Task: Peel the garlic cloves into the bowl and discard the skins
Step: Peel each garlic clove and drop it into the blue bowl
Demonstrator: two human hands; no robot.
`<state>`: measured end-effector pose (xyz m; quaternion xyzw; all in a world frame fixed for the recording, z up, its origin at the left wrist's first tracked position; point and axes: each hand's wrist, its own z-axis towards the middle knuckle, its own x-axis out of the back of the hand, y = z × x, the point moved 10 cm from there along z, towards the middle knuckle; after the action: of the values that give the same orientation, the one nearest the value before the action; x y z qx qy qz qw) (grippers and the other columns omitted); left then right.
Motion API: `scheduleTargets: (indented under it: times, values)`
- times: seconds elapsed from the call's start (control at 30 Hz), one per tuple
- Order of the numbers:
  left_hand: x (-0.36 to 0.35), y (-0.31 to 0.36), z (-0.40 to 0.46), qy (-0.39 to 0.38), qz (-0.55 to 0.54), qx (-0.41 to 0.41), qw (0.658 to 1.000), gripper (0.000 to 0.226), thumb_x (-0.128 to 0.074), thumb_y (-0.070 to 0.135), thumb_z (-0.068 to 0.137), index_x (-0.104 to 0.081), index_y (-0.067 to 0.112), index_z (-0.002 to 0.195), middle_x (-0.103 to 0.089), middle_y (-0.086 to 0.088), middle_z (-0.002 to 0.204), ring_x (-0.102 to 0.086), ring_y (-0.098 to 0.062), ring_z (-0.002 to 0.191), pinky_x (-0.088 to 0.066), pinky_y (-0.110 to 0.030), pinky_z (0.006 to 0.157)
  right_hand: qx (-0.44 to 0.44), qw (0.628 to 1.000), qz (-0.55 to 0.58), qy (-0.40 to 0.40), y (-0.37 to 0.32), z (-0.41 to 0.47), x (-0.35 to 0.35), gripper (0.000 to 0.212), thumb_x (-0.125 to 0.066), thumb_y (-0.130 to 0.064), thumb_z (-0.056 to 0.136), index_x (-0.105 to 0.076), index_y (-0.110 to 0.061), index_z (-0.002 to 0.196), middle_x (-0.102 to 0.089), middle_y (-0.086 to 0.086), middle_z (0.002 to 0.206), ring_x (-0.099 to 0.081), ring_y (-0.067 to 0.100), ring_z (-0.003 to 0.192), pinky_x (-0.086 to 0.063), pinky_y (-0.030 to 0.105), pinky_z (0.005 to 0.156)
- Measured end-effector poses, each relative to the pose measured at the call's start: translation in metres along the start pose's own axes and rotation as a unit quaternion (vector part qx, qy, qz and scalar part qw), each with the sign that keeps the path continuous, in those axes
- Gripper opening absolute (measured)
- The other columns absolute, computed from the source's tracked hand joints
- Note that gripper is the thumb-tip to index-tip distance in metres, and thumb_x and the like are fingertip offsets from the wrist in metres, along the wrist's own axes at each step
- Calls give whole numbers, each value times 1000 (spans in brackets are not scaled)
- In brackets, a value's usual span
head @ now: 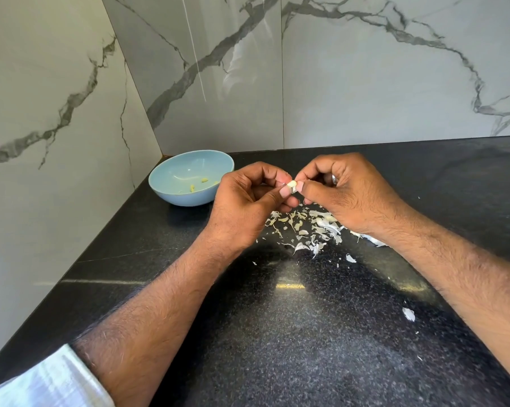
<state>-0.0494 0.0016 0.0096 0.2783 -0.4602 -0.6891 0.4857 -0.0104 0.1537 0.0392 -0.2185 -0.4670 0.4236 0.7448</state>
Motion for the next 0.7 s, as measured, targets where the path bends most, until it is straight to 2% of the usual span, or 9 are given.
scheduleTargets:
  times: [0.07,0.17,0.23,0.33,0.43,0.5,0.6,0.63,0.7]
  values:
    - [-1,-1,-1,-3,-4,4,1000,10,-70,-8,97,-69,-9,107,-74,-28,95,-77,-28,83,-65,-38,80,1,1000,3,5,0,0,1,5,-77,-17,92,-79,-19,88,-74,0,72,-68,29,65,-55,41,59]
    - [-3,-4,-1,-8,-18,21,1000,11,-69,-8,98,-68,-8,108,-73,-22,92,-75,-24,80,-64,-35,78,-5,1000,0,11,0,0,2,6,-79,-16,90,-79,-19,85,-73,-3,71,-60,11,57,-50,32,56]
    - [-5,-8,-1,-14,-47,42,998,11,-67,-9,98,-68,-5,108,-71,-16,89,-73,-20,76,-63,-31,75,-8,1000,8,16,0,0,2,6,-79,-15,89,-79,-18,85,-73,-1,71,-62,15,59,-51,35,56]
    - [-9,-12,-1,-31,-119,73,990,16,-67,-9,97,-67,2,109,-70,-11,88,-69,-19,72,-60,-30,73,-17,999,13,30,1,1,5,6,-78,-14,89,-79,-17,83,-74,1,69,-68,30,65,-54,38,58]
    - [-9,-13,-1,-29,-176,95,979,21,-65,-9,96,-61,6,110,-71,-11,86,-67,-19,69,-58,-30,69,-53,997,10,62,13,3,15,8,-79,-15,87,-79,-18,80,-72,-6,63,-68,15,57,-55,25,61]
    - [-8,-13,-1,-22,-198,108,974,23,-66,-6,93,-59,7,110,-71,-12,86,-67,-20,68,-57,-29,68,-88,993,-14,76,26,4,21,8,-83,-16,82,-78,-19,76,-73,-7,64,-69,11,59,-57,23,66]
    - [-7,-14,-1,-11,-228,130,965,30,-69,-5,87,-57,6,112,-72,-14,87,-69,-22,69,-59,-30,67,-115,989,-81,49,37,5,22,19,-89,-8,75,-74,-19,72,-75,-8,70,-70,10,62,-62,32,65]
    - [-6,-15,-2,-5,-232,136,963,31,-70,-6,86,-56,6,112,-71,-14,87,-69,-22,69,-59,-30,67,-117,989,-92,23,38,5,18,24,-89,-3,74,-73,-21,75,-72,-12,69,-64,5,56,-60,31,61]
    - [-5,-18,-2,2,-213,140,967,30,-68,-12,89,-56,5,111,-71,-13,86,-70,-23,68,-60,-30,66,-103,988,-107,-52,35,4,3,26,-86,-2,79,-78,-24,90,-68,-23,65,-53,-2,49,-49,16,53]
